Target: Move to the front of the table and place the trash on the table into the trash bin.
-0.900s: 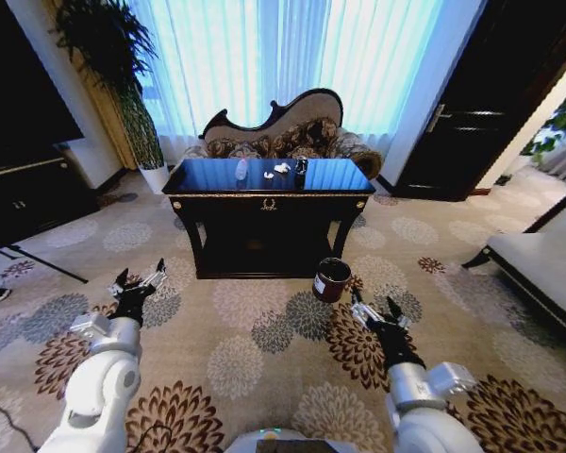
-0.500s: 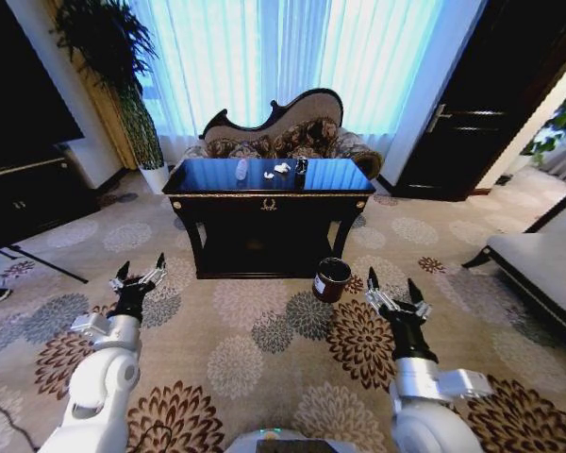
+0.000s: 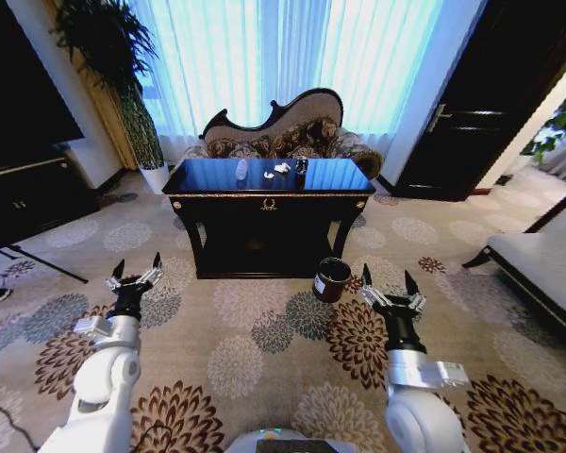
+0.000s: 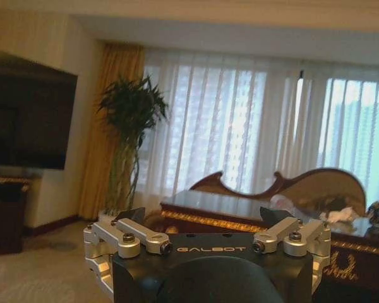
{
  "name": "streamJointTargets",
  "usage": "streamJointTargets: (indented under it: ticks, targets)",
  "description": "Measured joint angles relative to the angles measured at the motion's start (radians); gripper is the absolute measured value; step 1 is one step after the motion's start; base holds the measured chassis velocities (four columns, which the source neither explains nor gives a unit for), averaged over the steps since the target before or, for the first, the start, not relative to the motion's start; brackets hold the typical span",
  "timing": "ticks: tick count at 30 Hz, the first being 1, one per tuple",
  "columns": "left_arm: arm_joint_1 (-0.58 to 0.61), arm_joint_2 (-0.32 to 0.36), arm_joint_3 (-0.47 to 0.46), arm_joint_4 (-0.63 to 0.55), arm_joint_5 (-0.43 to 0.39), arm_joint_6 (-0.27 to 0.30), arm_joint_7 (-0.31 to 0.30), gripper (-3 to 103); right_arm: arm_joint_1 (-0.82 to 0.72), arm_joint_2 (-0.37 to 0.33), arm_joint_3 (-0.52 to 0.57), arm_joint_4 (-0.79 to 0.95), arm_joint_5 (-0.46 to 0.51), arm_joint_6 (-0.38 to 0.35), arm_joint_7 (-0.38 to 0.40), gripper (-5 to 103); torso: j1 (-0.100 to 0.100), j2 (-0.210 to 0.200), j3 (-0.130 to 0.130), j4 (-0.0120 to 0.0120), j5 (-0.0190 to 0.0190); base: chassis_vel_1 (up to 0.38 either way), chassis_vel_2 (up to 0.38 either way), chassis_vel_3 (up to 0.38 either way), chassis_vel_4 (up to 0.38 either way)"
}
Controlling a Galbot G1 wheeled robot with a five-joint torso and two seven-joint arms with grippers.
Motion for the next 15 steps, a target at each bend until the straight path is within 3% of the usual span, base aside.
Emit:
streamJointTargets:
  ticks: [5, 15]
  targets:
    - [0.003, -0.023, 0.018, -0.037, 0.0, 0.034, -0.023, 100, -0.005, -0.015, 0.014, 0.009, 0.093, -0.036, 0.009, 100, 0.0, 0.0, 0.0, -0.0001, -0.0001, 0.0, 0.0, 0.0, 0.0]
    - [0.007, -0.013, 0.008, -0.04, -0.013, 0.006, 0.004, 100, -0.001, -0.016, 0.015, 0.01, 0.112, -0.049, 0.007, 100, 0.0, 0.0, 0.0, 0.0, -0.0002, 0.0, 0.0, 0.0, 0.0]
